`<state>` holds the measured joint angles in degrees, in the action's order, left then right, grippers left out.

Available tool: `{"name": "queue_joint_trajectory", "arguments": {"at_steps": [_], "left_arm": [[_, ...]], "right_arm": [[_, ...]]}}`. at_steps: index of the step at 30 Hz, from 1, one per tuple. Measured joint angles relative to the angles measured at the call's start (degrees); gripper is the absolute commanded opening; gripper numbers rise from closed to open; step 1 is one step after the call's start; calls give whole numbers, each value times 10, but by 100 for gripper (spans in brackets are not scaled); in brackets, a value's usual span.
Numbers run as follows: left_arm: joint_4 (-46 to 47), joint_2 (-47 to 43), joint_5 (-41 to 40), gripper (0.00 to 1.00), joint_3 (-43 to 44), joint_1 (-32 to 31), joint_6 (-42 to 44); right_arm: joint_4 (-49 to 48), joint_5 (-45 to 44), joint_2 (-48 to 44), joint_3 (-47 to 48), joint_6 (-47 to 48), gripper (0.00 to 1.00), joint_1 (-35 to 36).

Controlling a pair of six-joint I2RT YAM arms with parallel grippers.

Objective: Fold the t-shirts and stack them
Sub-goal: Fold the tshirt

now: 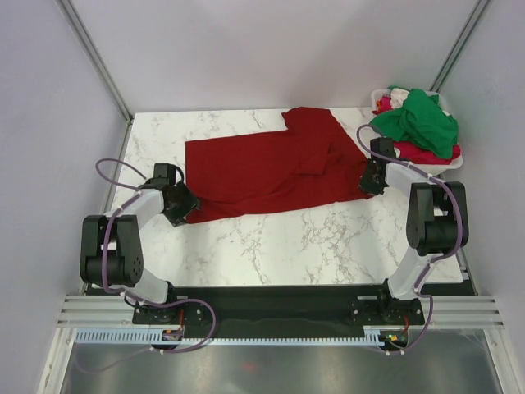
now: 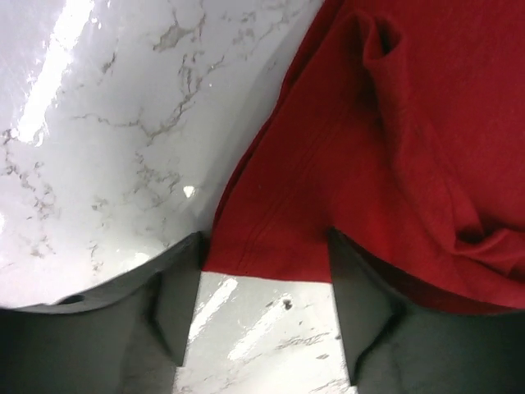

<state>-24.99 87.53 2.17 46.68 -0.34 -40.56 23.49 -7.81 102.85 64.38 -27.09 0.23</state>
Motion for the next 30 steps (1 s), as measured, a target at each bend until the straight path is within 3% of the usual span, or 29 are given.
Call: {"name": "queue_joint_trajectory", "arguments": {"at_steps": [1, 2, 3, 4, 5, 12, 25, 28, 29, 30], "left_arm": [[3, 6, -2, 54, 3, 0, -3], [5, 12, -3, 42, 6, 0, -5], [11, 18, -4, 19, 8, 0, -9], [18, 24, -6, 7, 9, 1, -11], [23, 32, -4, 2, 11, 2, -13], [26, 31, -4, 2, 16, 2, -15], [-124, -136, -11, 2, 54, 80, 43], [-147, -142, 11, 8, 44, 82, 51], [-155, -146, 17, 21, 39, 82, 53], [-161, -152, 26, 26, 31, 83, 57]], "right_arm": [[-3, 2, 3, 0, 0, 9, 0], [-4, 4, 3, 0, 3, 5, 0], [-5, 6, 3, 0, 2, 0, 0], [-6, 6, 3, 0, 1, 0, 0], [-8, 7, 3, 0, 0, 0, 0], [-7, 3, -24, -22, -5, 0, 0], [49, 28, -313, -168, -56, 0, -59], [62, 50, -342, -208, -59, 0, -61], [66, 58, -349, -221, -59, 3, -62], [74, 67, -357, -235, -59, 22, -63]]}}
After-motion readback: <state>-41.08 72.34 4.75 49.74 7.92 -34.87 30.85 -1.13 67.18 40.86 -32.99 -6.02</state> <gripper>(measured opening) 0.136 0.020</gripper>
